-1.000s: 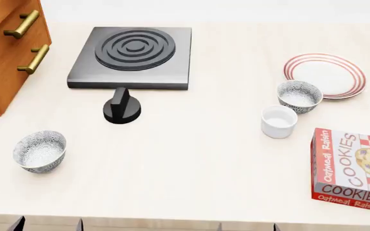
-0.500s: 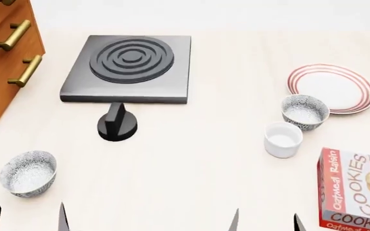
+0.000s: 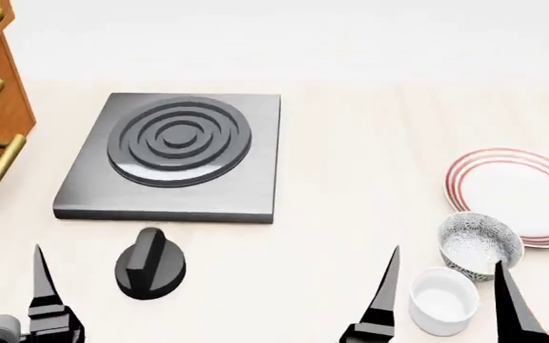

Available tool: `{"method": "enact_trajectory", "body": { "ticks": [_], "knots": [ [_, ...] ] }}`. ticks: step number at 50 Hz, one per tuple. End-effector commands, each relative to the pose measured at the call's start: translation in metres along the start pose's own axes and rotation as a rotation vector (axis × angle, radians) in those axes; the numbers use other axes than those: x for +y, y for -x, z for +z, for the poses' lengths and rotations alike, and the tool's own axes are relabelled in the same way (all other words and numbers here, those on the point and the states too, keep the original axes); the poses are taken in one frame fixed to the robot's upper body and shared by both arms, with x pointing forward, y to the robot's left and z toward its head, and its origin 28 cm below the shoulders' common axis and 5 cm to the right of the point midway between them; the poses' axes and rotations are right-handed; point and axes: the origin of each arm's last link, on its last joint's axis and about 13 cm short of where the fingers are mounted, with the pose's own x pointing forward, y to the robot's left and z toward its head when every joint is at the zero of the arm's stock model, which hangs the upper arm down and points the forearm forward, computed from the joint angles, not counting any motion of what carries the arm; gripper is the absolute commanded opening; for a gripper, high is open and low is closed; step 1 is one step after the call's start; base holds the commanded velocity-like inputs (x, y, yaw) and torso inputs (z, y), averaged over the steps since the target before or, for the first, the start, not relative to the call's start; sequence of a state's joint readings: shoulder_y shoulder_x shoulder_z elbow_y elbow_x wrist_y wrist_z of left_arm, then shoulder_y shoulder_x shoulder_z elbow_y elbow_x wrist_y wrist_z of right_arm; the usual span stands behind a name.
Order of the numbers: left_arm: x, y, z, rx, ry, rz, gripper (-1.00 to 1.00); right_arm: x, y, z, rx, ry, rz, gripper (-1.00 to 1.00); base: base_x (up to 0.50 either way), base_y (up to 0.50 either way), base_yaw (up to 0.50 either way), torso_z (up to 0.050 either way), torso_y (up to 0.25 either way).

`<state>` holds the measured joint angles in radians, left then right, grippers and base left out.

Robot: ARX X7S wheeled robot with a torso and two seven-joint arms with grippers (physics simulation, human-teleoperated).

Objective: Pick the akita bowl between the plate and the ramekin and place it on the plate.

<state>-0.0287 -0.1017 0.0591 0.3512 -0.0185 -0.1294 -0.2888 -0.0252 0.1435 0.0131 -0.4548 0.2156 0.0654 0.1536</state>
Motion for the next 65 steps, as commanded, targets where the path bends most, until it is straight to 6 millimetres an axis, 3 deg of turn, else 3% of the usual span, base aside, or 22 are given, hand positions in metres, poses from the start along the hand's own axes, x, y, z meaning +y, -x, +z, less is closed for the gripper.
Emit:
{"method": "enact_trajectory", "body": {
  "ticks": [1, 36, 42, 65],
  "knots": [
    [0.0082, -0.0041, 0.0243, -0.061, 0.057, -0.009, 1.00, -0.0009, 0.0009, 0.0199, -0.083, 0.018, 0.010, 1.00, 0.50, 0.00, 0.00, 0.000, 0.000],
    [0.0056, 0.0003, 0.0194, -0.044, 0.055, -0.035, 1.00, -0.0024, 0.0017, 0.0143, -0.061, -0.045, 0.026, 1.00, 0.50, 0.00, 0.00, 0.000, 0.000],
    [0.0059, 0.0006, 0.0195, -0.044, 0.056, -0.037, 1.00, -0.0030, 0.0010, 0.0156, -0.031, -0.067, 0.033, 1.00, 0.00, -0.06, 0.00, 0.000, 0.000],
    [0.0055, 0.0000, 0.0209, -0.040, 0.059, -0.043, 1.00, -0.0028, 0.0022, 0.0163, -0.040, -0.076, 0.059, 1.00, 0.00, -0.50, 0.00, 0.000, 0.000]
  ]
}}
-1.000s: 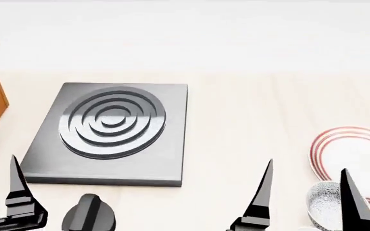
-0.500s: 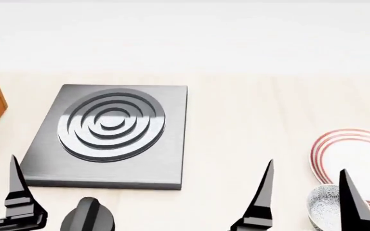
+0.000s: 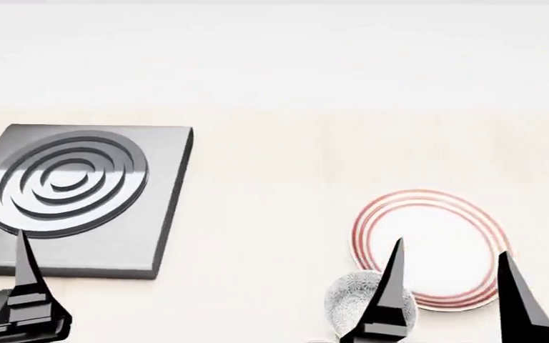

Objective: Pick the akita bowl between the plate and the ramekin and place it on the plate.

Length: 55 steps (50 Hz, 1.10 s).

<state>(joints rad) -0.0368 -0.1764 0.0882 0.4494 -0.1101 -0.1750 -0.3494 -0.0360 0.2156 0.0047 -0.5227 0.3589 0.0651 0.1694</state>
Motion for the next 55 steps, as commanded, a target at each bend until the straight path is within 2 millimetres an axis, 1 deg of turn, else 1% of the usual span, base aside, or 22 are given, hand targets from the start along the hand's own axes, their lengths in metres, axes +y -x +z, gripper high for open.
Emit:
{"method": "enact_trajectory", "body": {
  "ticks": [1, 18, 22, 27, 35, 37, 40, 41, 42, 45, 49, 53, 55],
  "knots": [
    [0.001, 0.002, 0.003, 0.001, 0.021, -0.037, 1.00, 0.000, 0.001, 0.002, -0.009, 0.010, 0.013, 1.00, 0.00, -0.50, 0.00, 0.000, 0.000],
    [0.002, 0.003, 0.002, 0.000, 0.020, -0.036, 1.00, 0.001, 0.003, -0.001, -0.010, 0.021, 0.018, 1.00, 0.00, -0.50, 0.00, 0.000, 0.000],
    [0.002, 0.003, 0.002, 0.000, 0.020, -0.036, 1.00, 0.001, 0.003, -0.003, 0.019, 0.019, 0.019, 1.00, 0.00, -0.47, 0.00, 0.000, 0.000],
    [0.002, 0.003, 0.002, -0.002, 0.018, -0.035, 1.00, 0.000, 0.003, -0.003, 0.035, -0.027, 0.020, 1.00, 0.00, -0.04, 0.00, 0.000, 0.000],
    [0.002, 0.001, 0.004, -0.010, 0.006, -0.029, 1.00, 0.001, 0.001, -0.005, 0.044, 0.022, 0.013, 1.00, 0.00, 0.00, 0.00, 0.000, 0.000],
    [0.002, 0.000, 0.008, -0.005, -0.005, -0.042, 1.00, 0.002, 0.000, -0.001, 0.035, 0.034, 0.018, 1.00, 0.00, 0.00, 0.00, 0.000, 0.000],
    [0.002, -0.004, 0.022, -0.026, -0.005, -0.065, 1.00, 0.002, -0.003, 0.009, 0.023, 0.031, 0.019, 1.00, 0.00, 0.00, 0.00, 0.000, 0.000],
    [0.002, -0.006, 0.030, -0.014, 0.012, -0.093, 1.00, 0.002, -0.006, 0.014, 0.019, 0.036, 0.018, 1.00, 0.00, 0.00, 0.00, 0.000, 0.000],
    [0.002, -0.006, 0.030, -0.014, 0.012, -0.093, 1.00, 0.002, -0.006, 0.014, 0.019, 0.036, 0.018, 1.00, 0.00, 0.00, 0.00, 0.000, 0.000],
    [0.003, -0.009, 0.045, -0.066, 0.007, -0.096, 1.00, 0.003, -0.010, 0.029, -0.027, 0.058, 0.032, 1.00, 0.13, 0.00, 0.00, 0.000, 0.000],
    [0.005, -0.011, 0.053, -0.072, 0.016, -0.096, 1.00, 0.003, -0.013, 0.038, -0.023, 0.064, 0.033, 1.00, 0.50, 0.00, 0.00, 0.000, 0.000],
    [0.006, -0.014, 0.064, -0.103, -0.001, -0.102, 1.00, 0.004, -0.016, 0.054, -0.047, 0.088, 0.041, 1.00, 0.50, 0.00, 0.00, 0.000, 0.000],
    [0.006, -0.015, 0.067, -0.094, 0.010, -0.111, 1.00, 0.004, -0.018, 0.058, -0.048, 0.087, 0.040, 1.00, 0.50, 0.00, 0.00, 0.000, 0.000]
  ]
}}
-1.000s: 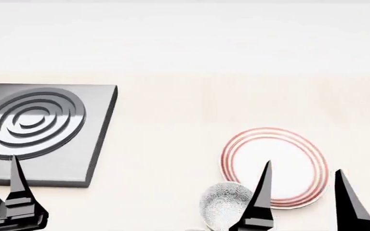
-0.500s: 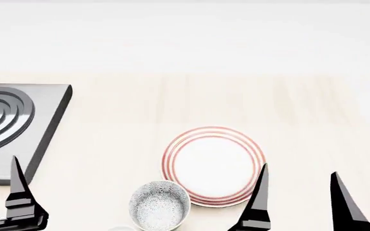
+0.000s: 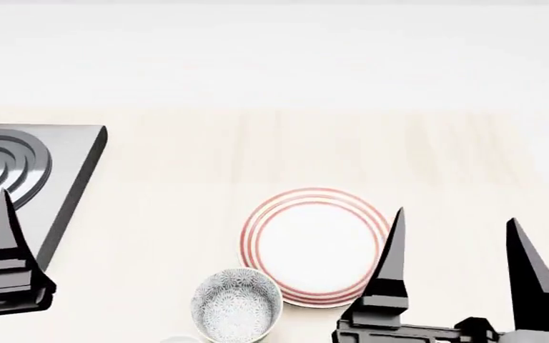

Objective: Pick the akita bowl between the plate and the ramekin and place it on the plate.

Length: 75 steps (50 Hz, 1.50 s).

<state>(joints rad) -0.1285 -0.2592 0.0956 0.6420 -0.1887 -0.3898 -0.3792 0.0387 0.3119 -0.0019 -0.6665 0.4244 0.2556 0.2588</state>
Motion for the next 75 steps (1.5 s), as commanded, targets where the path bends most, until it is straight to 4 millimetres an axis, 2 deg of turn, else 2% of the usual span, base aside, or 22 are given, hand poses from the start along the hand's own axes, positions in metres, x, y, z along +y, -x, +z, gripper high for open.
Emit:
{"method": "enact_trajectory", "body": {
  "ticks": [1, 5, 12, 18, 36, 40, 45, 47, 49, 53, 56, 60, 66, 68, 75],
  "knots": [
    [0.004, -0.004, 0.029, -0.034, 0.024, -0.071, 1.00, 0.000, -0.007, 0.033, -0.046, 0.042, 0.013, 1.00, 0.50, 0.00, 0.00, 0.000, 0.000],
    [0.003, -0.006, 0.033, -0.037, 0.016, -0.081, 1.00, -0.001, -0.011, 0.039, -0.048, 0.051, 0.018, 1.00, 0.50, 0.00, 0.00, 0.000, 0.000],
    [0.003, -0.011, 0.033, 0.010, -0.002, -0.122, 1.00, -0.002, -0.021, 0.042, 0.074, 0.065, 0.081, 1.00, 0.46, 0.00, 0.00, 0.000, 0.000],
    [0.005, -0.018, 0.037, 0.032, -0.009, -0.129, 1.00, -0.003, -0.032, 0.053, 0.164, 0.068, 0.155, 1.00, 0.00, 0.00, 0.00, 0.000, 0.000],
    [0.008, -0.028, 0.036, 0.059, -0.081, -0.128, 1.00, -0.006, -0.066, 0.071, 0.250, 0.359, 0.400, 1.00, 0.00, 0.00, 0.00, 0.000, 0.000],
    [0.008, -0.028, 0.035, 0.059, -0.099, -0.130, 1.00, -0.007, -0.084, 0.074, 0.296, 0.427, 0.472, 1.00, 0.00, 0.00, 0.00, 0.000, 0.000],
    [0.010, -0.029, 0.034, 0.060, -0.102, -0.128, 1.00, -0.006, -0.095, 0.073, 0.374, 0.474, 0.557, 1.00, 0.00, 0.00, 0.00, 0.000, 0.000],
    [0.009, -0.027, 0.031, 0.069, -0.100, -0.133, 1.00, -0.003, -0.105, 0.075, 0.386, 0.564, 0.605, 1.00, 0.00, 0.00, 0.00, 0.000, 0.000],
    [0.009, -0.026, 0.030, 0.068, -0.102, -0.136, 1.00, -0.001, -0.110, 0.075, 0.401, 0.578, 0.624, 1.00, 0.00, 0.00, 0.00, 0.000, 0.000],
    [0.011, -0.025, 0.028, 0.071, -0.103, -0.138, 1.00, 0.003, -0.130, 0.067, 0.484, 0.710, 0.756, 1.00, 0.00, 0.00, 0.00, 0.000, 0.000],
    [0.011, -0.026, 0.026, 0.074, -0.103, -0.140, 1.00, 0.006, -0.137, 0.063, 0.547, 0.747, 0.853, 1.00, 0.00, 0.00, 0.00, 0.000, 0.000],
    [0.010, -0.026, 0.025, 0.076, -0.101, -0.144, 1.00, 0.009, -0.147, 0.058, 0.593, 0.791, 0.895, 1.00, 0.00, 0.00, 0.00, 0.000, 0.000],
    [0.011, -0.025, 0.023, 0.083, -0.100, -0.144, 1.00, 0.015, -0.152, 0.046, 0.666, 0.838, 1.005, 1.00, 0.00, 0.00, 0.00, 0.000, 0.000],
    [0.011, -0.025, 0.022, 0.085, -0.099, -0.141, 1.00, 0.016, -0.155, 0.034, 0.692, 0.879, 1.005, 1.00, 0.00, 0.00, 0.00, 0.000, 0.000],
    [0.011, -0.024, 0.022, 0.087, -0.096, -0.145, 1.00, 0.024, -0.152, 0.019, 0.749, 0.927, 1.094, 1.00, 0.00, 0.00, 0.00, 0.000, 0.000]
  ]
}}
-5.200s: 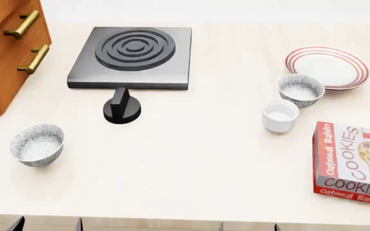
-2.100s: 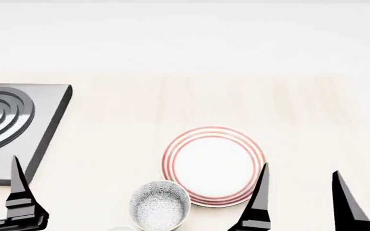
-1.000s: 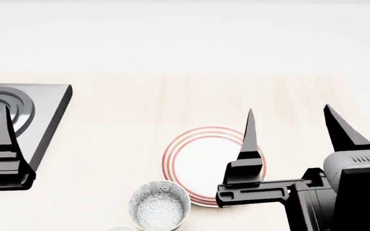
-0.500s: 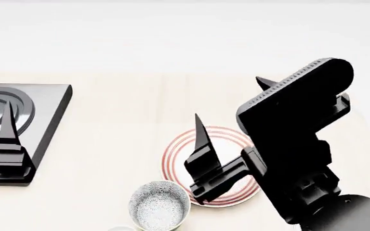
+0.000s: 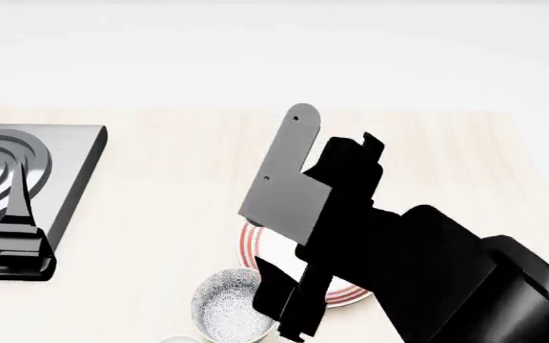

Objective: Pick the akita bowl between the plate and the ramekin and place it on the plate.

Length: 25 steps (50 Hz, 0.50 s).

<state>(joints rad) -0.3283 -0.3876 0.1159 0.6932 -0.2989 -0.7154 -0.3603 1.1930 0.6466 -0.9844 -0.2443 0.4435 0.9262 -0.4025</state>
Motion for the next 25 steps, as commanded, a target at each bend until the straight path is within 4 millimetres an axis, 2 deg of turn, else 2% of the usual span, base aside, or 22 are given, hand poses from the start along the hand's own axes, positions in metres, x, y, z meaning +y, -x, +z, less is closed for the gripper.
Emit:
{"method": "enact_trajectory", "body": {
  "ticks": [1, 7, 25],
  "knots": [
    [0.000, 0.004, -0.001, 0.003, 0.026, -0.052, 1.00, 0.006, -0.023, 0.002, 0.103, 0.134, 0.174, 1.00, 0.00, 0.00, 0.00, 0.000, 0.000],
    [0.000, 0.004, -0.001, 0.005, 0.027, -0.053, 1.00, 0.013, -0.027, 0.006, 0.118, 0.163, 0.265, 1.00, 0.00, 0.00, 0.00, 0.000, 0.000],
    [0.000, 0.006, -0.003, 0.009, 0.034, -0.059, 1.00, 0.026, -0.046, 0.000, 0.132, 0.201, 0.322, 1.00, 0.00, 0.00, 0.00, 0.000, 0.000]
  ]
}}
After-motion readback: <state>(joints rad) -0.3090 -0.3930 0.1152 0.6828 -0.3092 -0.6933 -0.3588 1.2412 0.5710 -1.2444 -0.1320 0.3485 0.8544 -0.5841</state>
